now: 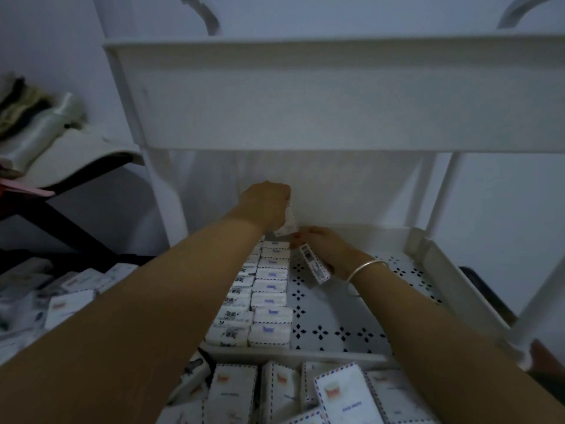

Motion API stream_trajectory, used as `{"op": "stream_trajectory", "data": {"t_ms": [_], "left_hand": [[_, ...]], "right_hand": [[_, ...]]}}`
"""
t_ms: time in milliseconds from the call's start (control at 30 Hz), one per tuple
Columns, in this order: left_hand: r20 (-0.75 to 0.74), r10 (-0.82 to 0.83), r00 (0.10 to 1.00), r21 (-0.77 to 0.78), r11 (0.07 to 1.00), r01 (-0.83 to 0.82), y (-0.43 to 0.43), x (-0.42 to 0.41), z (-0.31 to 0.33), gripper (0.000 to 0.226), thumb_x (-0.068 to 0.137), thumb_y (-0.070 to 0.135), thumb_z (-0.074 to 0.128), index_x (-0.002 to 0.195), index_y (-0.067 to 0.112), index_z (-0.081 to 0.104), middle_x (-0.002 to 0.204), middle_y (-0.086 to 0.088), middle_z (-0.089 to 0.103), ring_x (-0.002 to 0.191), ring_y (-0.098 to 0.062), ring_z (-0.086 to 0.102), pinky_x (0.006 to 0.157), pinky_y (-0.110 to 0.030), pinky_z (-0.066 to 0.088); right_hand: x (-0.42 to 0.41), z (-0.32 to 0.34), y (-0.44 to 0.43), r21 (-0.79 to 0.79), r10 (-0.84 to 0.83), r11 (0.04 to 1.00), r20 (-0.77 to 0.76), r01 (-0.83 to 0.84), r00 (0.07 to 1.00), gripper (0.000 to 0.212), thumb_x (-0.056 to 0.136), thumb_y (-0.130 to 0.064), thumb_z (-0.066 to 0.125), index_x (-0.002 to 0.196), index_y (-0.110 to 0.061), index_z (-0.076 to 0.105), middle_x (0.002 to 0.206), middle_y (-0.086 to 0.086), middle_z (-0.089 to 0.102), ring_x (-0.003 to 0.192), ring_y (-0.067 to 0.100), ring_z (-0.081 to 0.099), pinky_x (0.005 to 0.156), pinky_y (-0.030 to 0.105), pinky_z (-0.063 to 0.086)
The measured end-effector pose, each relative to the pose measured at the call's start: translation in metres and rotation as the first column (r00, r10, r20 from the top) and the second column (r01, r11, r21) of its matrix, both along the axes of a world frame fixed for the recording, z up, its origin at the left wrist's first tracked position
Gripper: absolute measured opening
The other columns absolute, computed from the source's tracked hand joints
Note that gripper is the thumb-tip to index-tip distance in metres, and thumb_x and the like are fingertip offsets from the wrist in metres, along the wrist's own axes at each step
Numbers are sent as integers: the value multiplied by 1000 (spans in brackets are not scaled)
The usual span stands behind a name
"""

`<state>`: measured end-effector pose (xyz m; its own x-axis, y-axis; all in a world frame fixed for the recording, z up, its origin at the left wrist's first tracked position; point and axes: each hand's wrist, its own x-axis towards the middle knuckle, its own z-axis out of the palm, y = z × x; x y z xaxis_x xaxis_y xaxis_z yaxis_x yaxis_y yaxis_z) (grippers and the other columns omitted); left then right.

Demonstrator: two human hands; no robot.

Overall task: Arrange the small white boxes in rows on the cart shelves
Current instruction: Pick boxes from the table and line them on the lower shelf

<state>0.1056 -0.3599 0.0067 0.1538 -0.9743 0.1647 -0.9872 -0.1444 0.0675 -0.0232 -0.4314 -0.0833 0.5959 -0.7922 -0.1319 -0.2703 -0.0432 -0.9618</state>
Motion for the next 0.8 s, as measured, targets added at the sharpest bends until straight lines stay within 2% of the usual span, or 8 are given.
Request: {"op": "stream_trajectory", "data": {"t_ms": [67,200,367,500,600,667,733,800], "left_hand": [[-8,4,1000,39,999,-4,0,4,-1,42,86,1,57,128,9,55,126,-11,58,110,-28,57,83,-32,46],[6,-5,1000,114,994,4,-2,8,-5,46,87,5,60,132,11,54,133,-10,55,114,-27,56,81,-26,41],[16,-33,999,201,979,29,-3,9,-11,44,88,5,58,132,12,55,138,-9,52,120,-25,52,89,-26,41],[57,-22,998,321,947,2,-5,9,-21,41,91,9,57,132,8,56,137,-11,53,120,-27,54,100,-35,46],[64,-11,998,389,921,-15,-6,7,-27,47,93,13,58,139,8,49,144,-10,48,127,-25,50,105,-35,42],[59,5,998,390,921,-28,-5,5,-27,47,93,10,57,140,9,49,143,-10,49,127,-25,50,105,-35,43],[53,15,999,369,929,-34,-3,3,-25,47,93,8,54,140,10,49,142,-10,50,125,-24,51,103,-34,44],[41,17,999,356,934,-31,0,1,-24,48,94,6,51,141,12,48,141,-10,50,122,-25,53,101,-32,45]], "right_hand": [[0,0,1,92,-15,996,4,15,1000,29,83,-20,66,105,0,66,92,18,65,71,24,56,70,35,48],[0,0,3,198,12,980,-2,-11,1000,14,86,-21,64,94,-10,63,82,11,61,59,19,53,57,25,46],[5,3,7,135,-59,989,-12,60,998,25,92,-34,57,77,-15,61,68,4,63,54,17,57,58,26,47],[3,13,1,257,-228,947,123,191,966,23,89,-30,47,78,-13,58,70,8,57,63,24,54,65,32,45],[1,13,-7,-76,-293,952,66,298,954,25,90,-15,50,105,1,61,100,26,61,84,23,53,75,32,43],[1,13,-5,-338,-300,885,116,322,947,27,91,-13,59,117,-6,58,115,15,60,95,21,56,81,30,47],[3,11,-2,-483,-246,819,192,310,950,26,87,-14,67,112,-14,61,112,9,61,94,17,57,78,22,46],[8,7,-2,-607,-224,745,162,276,961,23,83,-19,72,106,-21,67,105,6,62,93,14,55,74,15,43]]}}
